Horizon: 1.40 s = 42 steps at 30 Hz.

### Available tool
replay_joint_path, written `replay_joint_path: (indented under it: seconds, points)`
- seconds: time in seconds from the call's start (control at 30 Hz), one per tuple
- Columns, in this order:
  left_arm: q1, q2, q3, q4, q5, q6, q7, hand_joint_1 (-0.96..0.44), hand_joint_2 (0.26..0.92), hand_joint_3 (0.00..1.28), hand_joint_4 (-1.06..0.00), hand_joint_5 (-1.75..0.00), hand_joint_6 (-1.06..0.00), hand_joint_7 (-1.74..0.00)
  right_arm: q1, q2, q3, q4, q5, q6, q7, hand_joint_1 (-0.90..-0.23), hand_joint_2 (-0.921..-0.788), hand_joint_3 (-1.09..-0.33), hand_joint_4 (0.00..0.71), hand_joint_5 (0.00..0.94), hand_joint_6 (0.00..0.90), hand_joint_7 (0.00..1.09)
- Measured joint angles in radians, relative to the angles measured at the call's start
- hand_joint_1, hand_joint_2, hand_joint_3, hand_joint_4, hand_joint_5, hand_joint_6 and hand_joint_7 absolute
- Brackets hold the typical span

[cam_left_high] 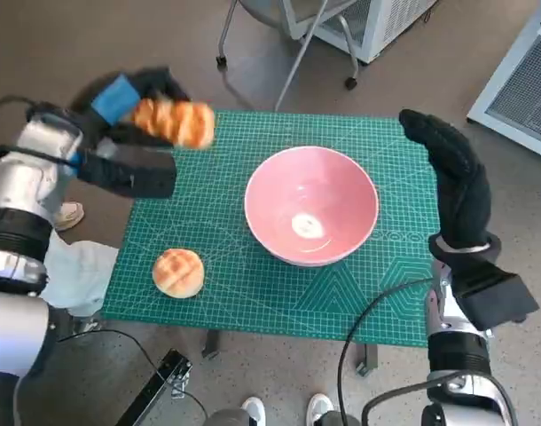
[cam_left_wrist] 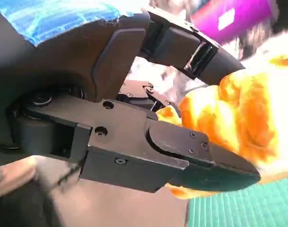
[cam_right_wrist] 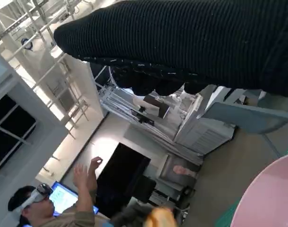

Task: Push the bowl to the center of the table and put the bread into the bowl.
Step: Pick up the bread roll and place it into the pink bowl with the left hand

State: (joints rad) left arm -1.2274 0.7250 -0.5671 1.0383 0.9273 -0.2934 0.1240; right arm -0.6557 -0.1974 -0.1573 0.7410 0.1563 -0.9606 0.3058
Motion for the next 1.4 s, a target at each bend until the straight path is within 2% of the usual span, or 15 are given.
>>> replay_joint_path:
  seconds: [0.27,0.57,0.77,0.97,1.17,1.23,1.37,1.4]
  points:
    - [0.011,-0.015,0.053,-0.175,-0.039,-0.064,0.013,0.0,0.919,0.03,-0.69,-1.05,-0.72,-1.17,-0.01,0.0,0.0,0.005,0.008,0.001,0.014,-0.575,-0.921,-0.782,0.357,0.012,0.021,0.79]
    - [0.022,-0.096,0.048,-0.292,-0.04,-0.115,-0.009,0.0,0.919,0.03,-0.67,-1.05,-0.75,-1.17,-0.013,0.0,0.0,0.004,0.007,0.001,0.02,-0.576,-0.921,-0.78,0.358,0.011,0.022,0.79]
    - [0.012,-0.173,0.007,-0.251,-0.013,-0.142,-0.007,0.0,0.92,0.03,-0.65,-1.04,-0.76,-1.18,-0.012,0.0,-0.001,0.002,0.011,0.001,0.023,-0.577,-0.921,-0.777,0.359,0.011,0.018,0.78]
    - [-0.009,-0.247,-0.049,-0.154,0.04,-0.168,0.028,0.0,0.92,0.05,-0.64,-1.04,-0.74,-1.21,-0.01,-0.004,-0.004,0.0,0.024,-0.002,0.028,-0.578,-0.921,-0.78,0.356,0.009,0.019,0.77]
    - [-0.039,-0.313,-0.095,-0.048,0.072,-0.18,0.073,0.0,0.92,0.07,-0.61,-1.07,-0.71,-1.24,-0.008,-0.016,-0.009,-0.003,0.024,-0.013,0.028,-0.577,-0.921,-0.797,0.355,0.007,0.021,0.76]
    - [-0.052,-0.331,-0.112,-0.015,0.088,-0.178,0.083,0.0,0.921,0.11,-0.56,-1.13,-0.67,-1.27,-0.006,-0.023,-0.012,-0.004,0.024,-0.019,0.028,-0.578,-0.921,-0.799,0.354,0.006,0.021,0.76]
    - [-0.072,-0.366,-0.144,0.045,0.109,-0.157,0.087,0.0,0.921,0.26,-0.38,-1.37,-0.51,-1.39,-0.002,-0.028,-0.019,-0.006,0.022,-0.03,0.026,-0.578,-0.921,-0.801,0.355,0.006,0.024,0.76]
    - [-0.074,-0.372,-0.15,0.054,0.116,-0.15,0.086,0.04,0.915,0.26,-0.36,-1.03,-0.46,-1.1,-0.001,-0.029,-0.02,-0.006,0.019,-0.033,0.024,-0.578,-0.921,-0.804,0.355,0.006,0.024,0.75]
